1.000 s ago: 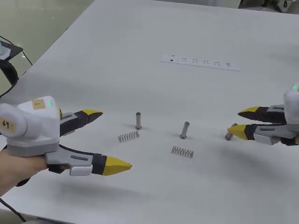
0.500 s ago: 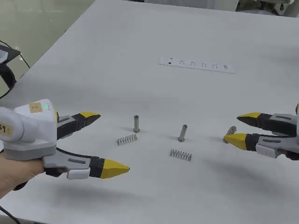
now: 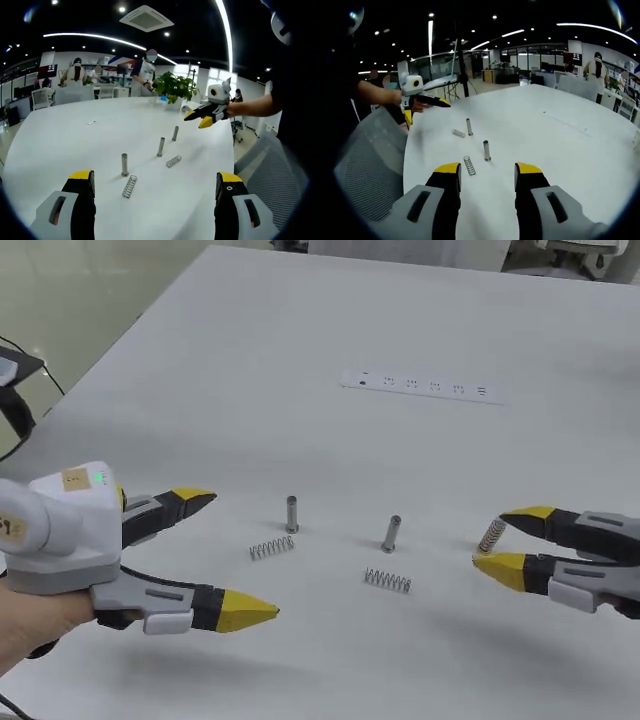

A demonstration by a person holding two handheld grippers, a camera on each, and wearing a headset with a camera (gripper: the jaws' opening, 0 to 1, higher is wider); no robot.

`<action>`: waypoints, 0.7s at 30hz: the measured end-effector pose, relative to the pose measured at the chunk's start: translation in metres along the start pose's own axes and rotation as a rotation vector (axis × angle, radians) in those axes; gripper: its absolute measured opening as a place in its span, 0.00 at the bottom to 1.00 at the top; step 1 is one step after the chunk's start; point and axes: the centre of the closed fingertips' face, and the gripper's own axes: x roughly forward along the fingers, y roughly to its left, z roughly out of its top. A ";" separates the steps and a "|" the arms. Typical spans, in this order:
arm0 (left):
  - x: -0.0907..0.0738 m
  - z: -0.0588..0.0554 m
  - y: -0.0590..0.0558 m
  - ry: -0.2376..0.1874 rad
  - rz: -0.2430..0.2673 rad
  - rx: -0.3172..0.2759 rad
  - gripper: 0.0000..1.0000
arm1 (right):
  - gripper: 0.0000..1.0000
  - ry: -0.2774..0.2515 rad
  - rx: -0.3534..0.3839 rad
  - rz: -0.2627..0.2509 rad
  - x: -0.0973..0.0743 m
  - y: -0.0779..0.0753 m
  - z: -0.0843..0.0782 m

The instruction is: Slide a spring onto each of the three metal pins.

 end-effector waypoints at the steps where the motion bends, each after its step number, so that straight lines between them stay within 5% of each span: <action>1: 0.000 0.000 0.000 -0.001 0.000 0.000 0.98 | 0.42 0.002 0.005 0.007 0.000 0.002 -0.002; 21: 0.000 -0.005 -0.003 0.008 -0.002 -0.006 0.98 | 0.37 0.028 0.035 0.032 0.004 0.017 -0.021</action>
